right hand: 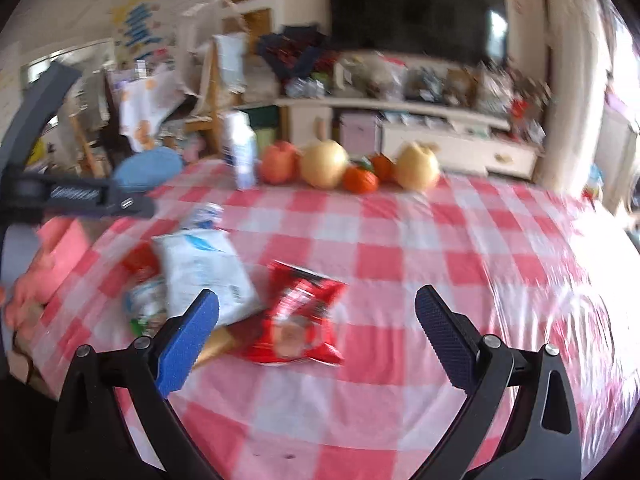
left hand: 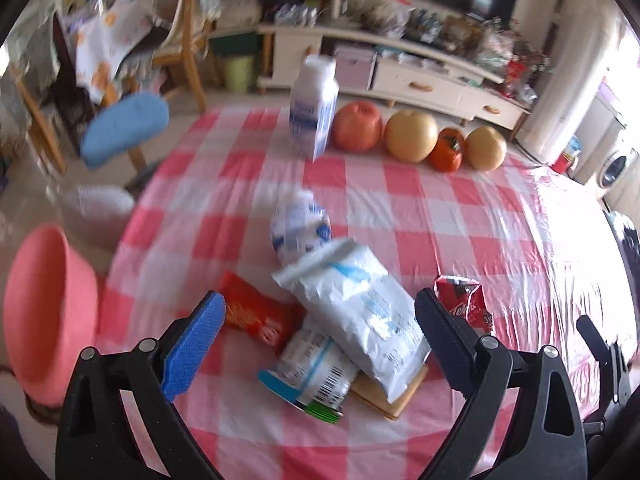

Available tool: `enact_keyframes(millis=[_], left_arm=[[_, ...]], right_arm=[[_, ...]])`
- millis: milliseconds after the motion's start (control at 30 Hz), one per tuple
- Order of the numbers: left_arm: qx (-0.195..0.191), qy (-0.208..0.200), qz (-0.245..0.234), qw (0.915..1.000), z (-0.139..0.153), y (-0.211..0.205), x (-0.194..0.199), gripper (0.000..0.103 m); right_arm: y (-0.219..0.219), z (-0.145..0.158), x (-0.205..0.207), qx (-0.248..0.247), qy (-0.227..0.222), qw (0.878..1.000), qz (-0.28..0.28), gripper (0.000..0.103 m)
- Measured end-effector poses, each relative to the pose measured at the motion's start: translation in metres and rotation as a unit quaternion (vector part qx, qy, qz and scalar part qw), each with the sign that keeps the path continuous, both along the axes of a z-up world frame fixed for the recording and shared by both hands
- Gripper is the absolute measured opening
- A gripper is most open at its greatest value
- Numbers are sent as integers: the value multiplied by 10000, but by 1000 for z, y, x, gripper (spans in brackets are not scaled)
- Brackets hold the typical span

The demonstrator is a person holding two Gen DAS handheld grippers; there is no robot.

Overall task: Collect trash
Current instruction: 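Move both tools back over the table toward the remaining items, then grasp the blue-feather wipes pack with the left tool while the right tool grasps the red sachet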

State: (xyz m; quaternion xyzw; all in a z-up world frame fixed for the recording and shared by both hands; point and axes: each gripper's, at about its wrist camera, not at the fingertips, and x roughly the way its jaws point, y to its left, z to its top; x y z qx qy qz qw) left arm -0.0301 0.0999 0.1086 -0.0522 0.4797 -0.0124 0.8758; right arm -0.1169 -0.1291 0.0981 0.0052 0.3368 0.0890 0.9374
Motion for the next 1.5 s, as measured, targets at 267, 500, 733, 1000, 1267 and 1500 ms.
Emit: enact_keyframes(millis=[267,500,733,1000,1267,1500], left_arm=[[-107,604,421,9972,-43,-19,9,95],[-45,711,485,9963,-55,-38,27,95],[656,801,412,9938,-71,-68,48,95],[1141,703,168,9908,-82,-86,60,94],[1140,563,-140,9918,-80,-91,56,85],[740,602,-342,9949,-78,-87,52,79]], right_arm=[[-7,-23,18,178,713,9973,-35,99],[0,-30,26,79,1011,9947,149,99],[-11,-36,33,304,1259,9915,110,99],[-13,-43,41,406,1470,9881,222,99],[-1,-51,47,379,1568,9861,387,99],[7,-59,53,235,1590,9859,463,99]])
